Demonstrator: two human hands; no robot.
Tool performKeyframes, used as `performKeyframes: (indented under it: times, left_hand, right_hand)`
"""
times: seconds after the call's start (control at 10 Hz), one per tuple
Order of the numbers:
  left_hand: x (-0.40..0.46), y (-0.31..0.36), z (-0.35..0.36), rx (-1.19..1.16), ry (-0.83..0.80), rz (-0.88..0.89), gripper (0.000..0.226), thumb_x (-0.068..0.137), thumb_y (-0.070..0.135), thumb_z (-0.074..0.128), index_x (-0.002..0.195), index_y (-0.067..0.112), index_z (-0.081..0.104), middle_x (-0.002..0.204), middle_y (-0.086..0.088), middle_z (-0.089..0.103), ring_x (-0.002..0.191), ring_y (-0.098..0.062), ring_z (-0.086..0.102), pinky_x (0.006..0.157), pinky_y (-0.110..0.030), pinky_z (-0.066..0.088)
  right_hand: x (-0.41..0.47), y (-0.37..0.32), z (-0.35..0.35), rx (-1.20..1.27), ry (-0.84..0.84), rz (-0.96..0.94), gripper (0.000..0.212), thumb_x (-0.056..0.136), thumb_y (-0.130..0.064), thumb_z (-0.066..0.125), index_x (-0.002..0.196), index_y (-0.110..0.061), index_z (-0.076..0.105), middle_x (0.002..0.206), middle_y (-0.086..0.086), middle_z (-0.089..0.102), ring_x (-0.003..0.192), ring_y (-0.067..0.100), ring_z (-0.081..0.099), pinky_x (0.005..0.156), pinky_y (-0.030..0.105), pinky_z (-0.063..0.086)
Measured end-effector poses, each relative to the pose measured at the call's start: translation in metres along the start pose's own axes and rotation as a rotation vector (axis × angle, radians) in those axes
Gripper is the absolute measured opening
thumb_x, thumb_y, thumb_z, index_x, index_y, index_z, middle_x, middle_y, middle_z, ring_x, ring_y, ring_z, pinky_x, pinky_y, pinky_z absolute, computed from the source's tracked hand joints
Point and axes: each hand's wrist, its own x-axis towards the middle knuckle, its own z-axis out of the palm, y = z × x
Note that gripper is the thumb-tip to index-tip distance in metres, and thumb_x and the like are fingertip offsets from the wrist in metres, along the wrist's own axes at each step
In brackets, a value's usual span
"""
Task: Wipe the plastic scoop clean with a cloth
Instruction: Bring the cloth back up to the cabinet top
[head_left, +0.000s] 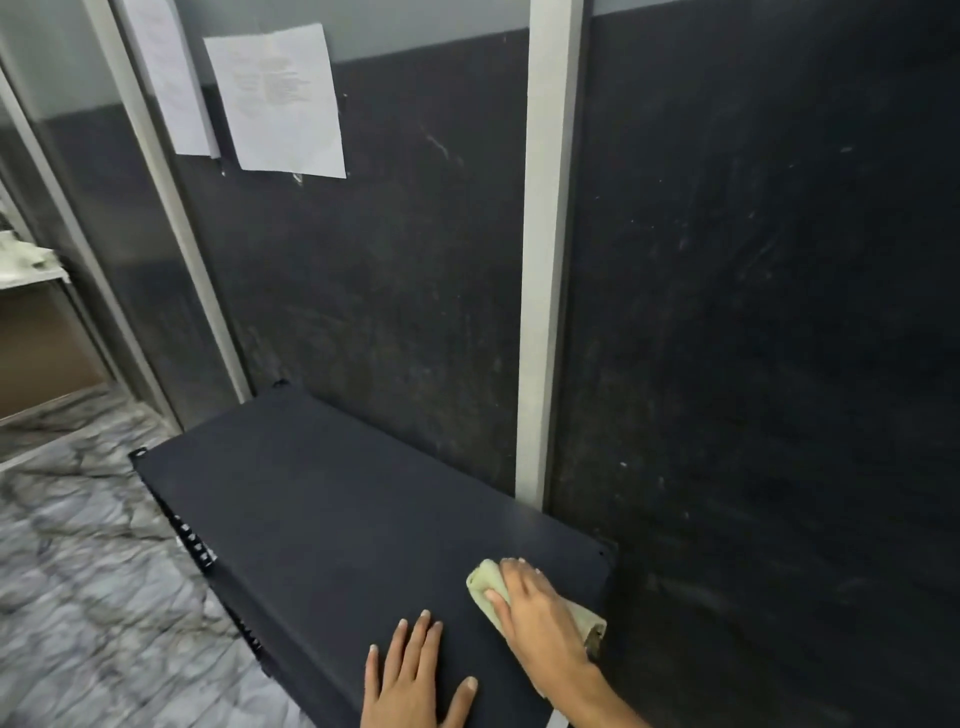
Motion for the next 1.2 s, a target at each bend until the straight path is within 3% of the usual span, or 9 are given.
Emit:
performKeyframes:
  times: [0.1, 0.2, 0.3, 0.4, 0.5, 0.7, 0.9, 1.0, 1.2]
  left_hand:
    - [0.005, -0.002, 0.007, 0.023, 0.046, 0.022, 0.084, 0.064, 0.072, 0.058, 0.129, 0.019, 0.068, 0.162, 0.019, 0.032, 0.151, 0.005, -0.013, 0.122, -0.03, -0.008]
    - [0.005, -0.004, 0.013, 0.049, 0.107, 0.042, 0.086, 0.067, 0.072, 0.057, 0.133, 0.017, 0.064, 0.163, 0.019, 0.026, 0.152, 0.004, -0.012, 0.123, -0.032, -0.005]
    - [0.0, -0.004, 0.016, 0.097, 0.177, 0.029, 0.086, 0.071, 0.073, 0.054, 0.136, 0.017, 0.064, 0.149, 0.004, 0.056, 0.151, 0.004, -0.014, 0.122, -0.035, 0.0]
    - [-0.002, -0.003, 0.017, 0.128, 0.183, 0.024, 0.084, 0.075, 0.072, 0.052, 0.139, 0.018, 0.06, 0.152, 0.004, 0.051, 0.153, 0.002, -0.007, 0.119, -0.044, 0.015]
    - [-0.002, -0.002, 0.015, 0.154, 0.17, 0.049, 0.082, 0.077, 0.071, 0.049, 0.138, 0.019, 0.061, 0.154, 0.007, 0.041, 0.15, -0.009, 0.021, 0.115, -0.051, 0.025]
    - [0.005, 0.001, 0.023, 0.171, 0.194, 0.071, 0.084, 0.074, 0.071, 0.052, 0.138, 0.018, 0.062, 0.149, 0.003, 0.056, 0.153, 0.0, -0.016, 0.12, -0.043, 0.005]
    - [0.009, 0.008, 0.029, 0.158, 0.216, 0.039, 0.082, 0.083, 0.074, 0.035, 0.139, 0.02, 0.06, 0.159, 0.011, 0.038, 0.153, -0.001, -0.017, 0.12, -0.047, 0.007]
    - [0.008, 0.013, 0.033, 0.118, 0.219, 0.016, 0.087, 0.081, 0.077, 0.026, 0.144, 0.02, 0.046, 0.167, 0.021, -0.003, 0.154, -0.004, -0.014, 0.117, -0.057, 0.02]
    - [0.012, 0.017, 0.036, 0.048, 0.269, 0.039, 0.085, 0.081, 0.078, 0.023, 0.143, 0.022, 0.042, 0.166, 0.023, -0.017, 0.153, -0.001, -0.014, 0.117, -0.055, 0.021]
  right_hand:
    - [-0.009, -0.01, 0.032, -0.054, -0.21, 0.029, 0.063, 0.1, -0.048, 0.027, 0.109, -0.007, 0.074, 0.11, 0.011, 0.075, 0.105, 0.025, 0.07, 0.106, 0.035, 0.03]
    - [-0.021, -0.012, 0.04, -0.075, -0.311, 0.083, 0.081, 0.1, -0.056, 0.01, 0.114, -0.008, 0.074, 0.123, 0.012, 0.07, 0.115, 0.026, 0.066, 0.108, 0.035, 0.013]
    - [-0.021, 0.001, 0.02, -0.054, -0.246, 0.02, 0.07, 0.099, -0.058, 0.021, 0.145, -0.013, 0.048, 0.156, 0.003, 0.034, 0.145, 0.019, 0.031, 0.117, 0.031, 0.004]
    - [-0.023, 0.025, 0.019, -0.077, -0.307, -0.06, 0.071, 0.095, -0.064, 0.026, 0.146, -0.019, 0.047, 0.156, 0.0, 0.039, 0.146, 0.014, 0.027, 0.115, 0.036, 0.001]
    - [-0.019, 0.026, 0.021, -0.063, -0.418, 0.001, 0.068, 0.089, -0.069, 0.039, 0.13, -0.022, 0.065, 0.139, -0.003, 0.06, 0.13, 0.012, 0.053, 0.111, 0.039, 0.009]
    - [0.013, 0.045, 0.011, -0.073, -0.278, -0.072, 0.088, 0.086, -0.074, 0.027, 0.158, -0.026, 0.01, 0.164, -0.01, -0.002, 0.15, 0.005, -0.007, 0.119, 0.036, -0.01]
    - [0.023, 0.063, 0.009, -0.078, -0.287, -0.069, 0.089, 0.084, -0.078, 0.026, 0.158, -0.031, 0.008, 0.163, -0.015, -0.003, 0.149, 0.003, -0.01, 0.119, 0.036, -0.009]
    - [0.019, 0.059, 0.014, -0.088, -0.235, -0.089, 0.086, 0.087, -0.079, 0.026, 0.156, -0.03, 0.021, 0.162, -0.012, 0.01, 0.149, 0.006, 0.001, 0.116, 0.038, -0.003]
    - [0.017, 0.064, 0.025, -0.088, -0.188, -0.073, 0.082, 0.088, -0.079, 0.027, 0.148, -0.025, 0.045, 0.155, -0.008, 0.038, 0.144, 0.011, 0.029, 0.111, 0.04, 0.011]
